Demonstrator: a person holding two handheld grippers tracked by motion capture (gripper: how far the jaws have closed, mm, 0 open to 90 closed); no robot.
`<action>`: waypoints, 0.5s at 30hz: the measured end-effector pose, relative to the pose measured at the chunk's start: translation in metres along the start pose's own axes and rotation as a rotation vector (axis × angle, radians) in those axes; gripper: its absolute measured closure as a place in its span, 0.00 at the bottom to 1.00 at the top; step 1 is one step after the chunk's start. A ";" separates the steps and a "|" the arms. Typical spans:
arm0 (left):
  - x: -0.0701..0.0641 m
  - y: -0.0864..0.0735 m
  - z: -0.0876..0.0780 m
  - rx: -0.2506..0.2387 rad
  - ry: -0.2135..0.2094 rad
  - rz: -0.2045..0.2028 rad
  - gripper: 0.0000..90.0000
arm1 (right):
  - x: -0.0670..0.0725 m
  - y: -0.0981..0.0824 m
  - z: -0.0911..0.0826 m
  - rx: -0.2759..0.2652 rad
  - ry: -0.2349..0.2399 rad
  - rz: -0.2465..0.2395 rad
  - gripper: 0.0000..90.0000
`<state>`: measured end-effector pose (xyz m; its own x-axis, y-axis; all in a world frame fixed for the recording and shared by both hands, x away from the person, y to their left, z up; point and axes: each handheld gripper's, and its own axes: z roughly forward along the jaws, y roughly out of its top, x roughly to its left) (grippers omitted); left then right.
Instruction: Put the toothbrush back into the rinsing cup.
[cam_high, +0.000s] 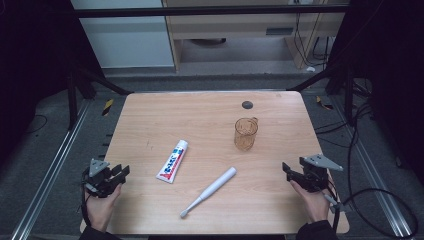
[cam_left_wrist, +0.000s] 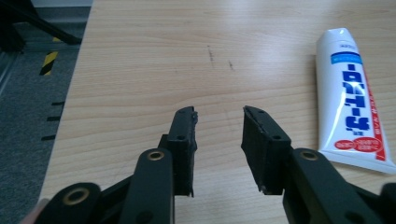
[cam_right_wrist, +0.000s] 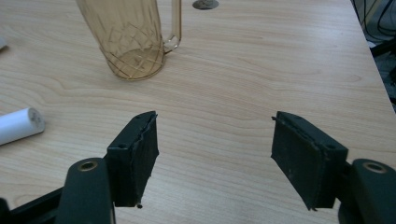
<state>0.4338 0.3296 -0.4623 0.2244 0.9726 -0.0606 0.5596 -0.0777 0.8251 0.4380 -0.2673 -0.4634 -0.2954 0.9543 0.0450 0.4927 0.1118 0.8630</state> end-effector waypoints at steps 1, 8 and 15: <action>-0.002 0.000 0.000 0.001 -0.004 0.002 0.72 | 0.000 0.000 0.000 0.000 0.000 0.000 0.36; -0.015 0.000 -0.007 -0.006 -0.043 0.018 0.82 | 0.010 0.002 -0.002 0.018 0.059 -0.009 0.43; -0.031 0.000 -0.010 0.003 -0.106 0.038 0.95 | 0.022 0.006 -0.002 0.020 0.100 -0.028 0.53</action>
<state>0.4196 0.3017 -0.4546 0.3284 0.9404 -0.0886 0.5517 -0.1149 0.8261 0.4327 -0.2466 -0.4558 -0.3895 0.9182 0.0717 0.4992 0.1450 0.8542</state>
